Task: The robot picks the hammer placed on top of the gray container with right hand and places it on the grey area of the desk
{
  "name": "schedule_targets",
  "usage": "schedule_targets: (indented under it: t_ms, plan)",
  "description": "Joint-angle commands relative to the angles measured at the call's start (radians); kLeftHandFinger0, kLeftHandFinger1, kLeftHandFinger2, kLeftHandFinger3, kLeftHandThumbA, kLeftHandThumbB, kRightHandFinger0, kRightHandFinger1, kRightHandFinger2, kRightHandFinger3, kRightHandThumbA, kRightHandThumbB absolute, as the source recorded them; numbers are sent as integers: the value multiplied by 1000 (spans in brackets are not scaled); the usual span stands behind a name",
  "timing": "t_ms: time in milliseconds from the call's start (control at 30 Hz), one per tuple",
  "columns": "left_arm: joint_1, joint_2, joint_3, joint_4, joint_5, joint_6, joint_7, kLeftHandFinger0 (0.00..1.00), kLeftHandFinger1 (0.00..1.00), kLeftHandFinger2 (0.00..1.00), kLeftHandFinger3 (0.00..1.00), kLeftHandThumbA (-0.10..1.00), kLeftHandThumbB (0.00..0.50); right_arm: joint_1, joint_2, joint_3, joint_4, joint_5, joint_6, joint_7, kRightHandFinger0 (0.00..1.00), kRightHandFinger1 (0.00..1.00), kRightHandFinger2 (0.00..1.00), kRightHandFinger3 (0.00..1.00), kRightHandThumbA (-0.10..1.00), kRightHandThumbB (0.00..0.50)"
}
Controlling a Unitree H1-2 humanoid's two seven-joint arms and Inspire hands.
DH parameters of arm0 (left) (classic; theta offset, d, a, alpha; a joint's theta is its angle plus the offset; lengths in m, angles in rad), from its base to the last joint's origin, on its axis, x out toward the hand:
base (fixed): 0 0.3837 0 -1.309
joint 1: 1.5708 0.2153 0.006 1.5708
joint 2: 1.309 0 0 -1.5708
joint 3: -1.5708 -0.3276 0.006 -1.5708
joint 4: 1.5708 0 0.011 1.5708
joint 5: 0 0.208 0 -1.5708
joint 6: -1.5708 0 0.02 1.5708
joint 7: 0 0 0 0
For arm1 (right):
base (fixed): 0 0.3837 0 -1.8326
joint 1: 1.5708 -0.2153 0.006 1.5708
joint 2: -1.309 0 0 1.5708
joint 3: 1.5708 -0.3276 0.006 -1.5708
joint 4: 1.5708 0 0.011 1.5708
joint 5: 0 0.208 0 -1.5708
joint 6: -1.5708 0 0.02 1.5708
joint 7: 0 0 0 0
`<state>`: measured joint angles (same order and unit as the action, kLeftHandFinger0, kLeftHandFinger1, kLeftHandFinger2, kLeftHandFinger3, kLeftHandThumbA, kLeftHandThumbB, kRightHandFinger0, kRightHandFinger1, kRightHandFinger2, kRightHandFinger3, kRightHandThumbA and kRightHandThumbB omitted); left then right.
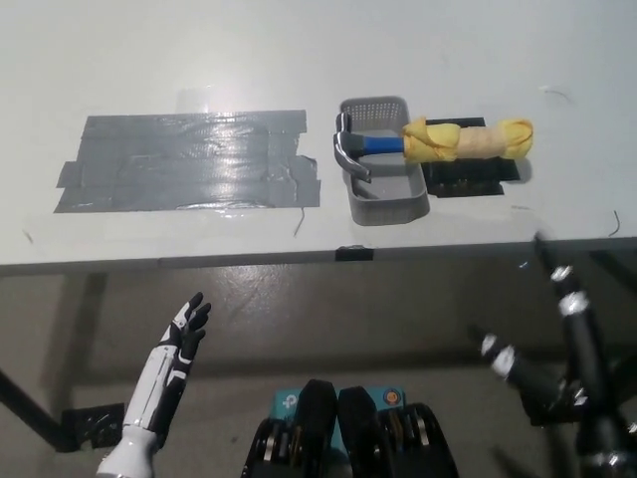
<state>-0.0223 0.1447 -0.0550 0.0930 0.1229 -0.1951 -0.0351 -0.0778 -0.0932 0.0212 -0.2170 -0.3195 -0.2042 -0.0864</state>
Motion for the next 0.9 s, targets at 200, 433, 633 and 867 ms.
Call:
schedule_targets:
  t_ms: [200,433,633,867]
  plan:
    - [13,13,4,-22,0,-47,-5,1000,1000,1000,1000,1000,108,-382,-122,-21,-58,-182,301,105,1000,1000,1000,1000,964,270]
    - [14,21,7,-30,8,-53,-4,1000,1000,1000,1000,1000,123,-643,-247,59,111,-254,438,229,1000,1000,1000,1000,986,305]
    - [19,21,5,-30,5,-57,-7,1000,1000,1000,1000,1000,128,-784,-295,177,267,-285,513,341,1000,1000,1000,1000,1000,344]
    - [32,22,8,-48,10,-46,-4,1000,1000,1000,1000,1000,118,-902,-316,302,433,-296,567,474,1000,1000,1000,1000,1000,378]
